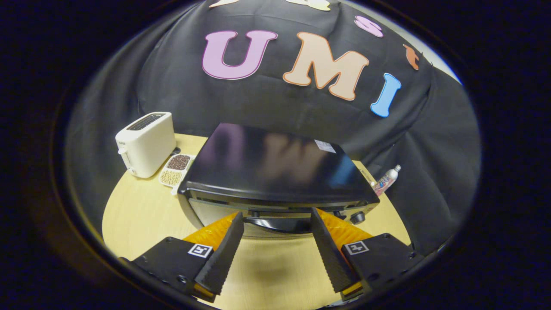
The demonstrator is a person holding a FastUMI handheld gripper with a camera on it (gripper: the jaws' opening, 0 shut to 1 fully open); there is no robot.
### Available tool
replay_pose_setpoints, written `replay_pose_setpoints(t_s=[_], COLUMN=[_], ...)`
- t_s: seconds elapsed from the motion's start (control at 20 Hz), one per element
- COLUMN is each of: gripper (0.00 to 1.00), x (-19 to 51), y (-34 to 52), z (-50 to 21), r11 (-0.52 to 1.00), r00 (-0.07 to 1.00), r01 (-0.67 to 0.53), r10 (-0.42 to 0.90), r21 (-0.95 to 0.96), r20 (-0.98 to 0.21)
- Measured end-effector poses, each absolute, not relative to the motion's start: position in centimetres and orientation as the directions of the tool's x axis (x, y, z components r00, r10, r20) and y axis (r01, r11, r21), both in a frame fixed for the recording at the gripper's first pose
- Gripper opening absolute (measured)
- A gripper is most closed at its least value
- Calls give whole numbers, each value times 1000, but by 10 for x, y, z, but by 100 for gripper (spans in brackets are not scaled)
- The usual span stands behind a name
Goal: Open the toaster oven, put the food inside, and close the toaster oven door.
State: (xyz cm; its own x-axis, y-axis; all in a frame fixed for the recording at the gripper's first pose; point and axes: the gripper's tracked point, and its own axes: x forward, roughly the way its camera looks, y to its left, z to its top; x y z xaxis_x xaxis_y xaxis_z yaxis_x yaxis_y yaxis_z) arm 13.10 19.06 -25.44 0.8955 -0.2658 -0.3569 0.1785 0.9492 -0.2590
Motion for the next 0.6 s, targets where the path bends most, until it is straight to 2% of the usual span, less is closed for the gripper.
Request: replay_pose_setpoints(t_s=[0.6], gripper=[95], x=[135], y=[192], z=[-252], r11=[943], r00=[910], r01=[170], r10=[-262], r21=[-288], r20=[-322])
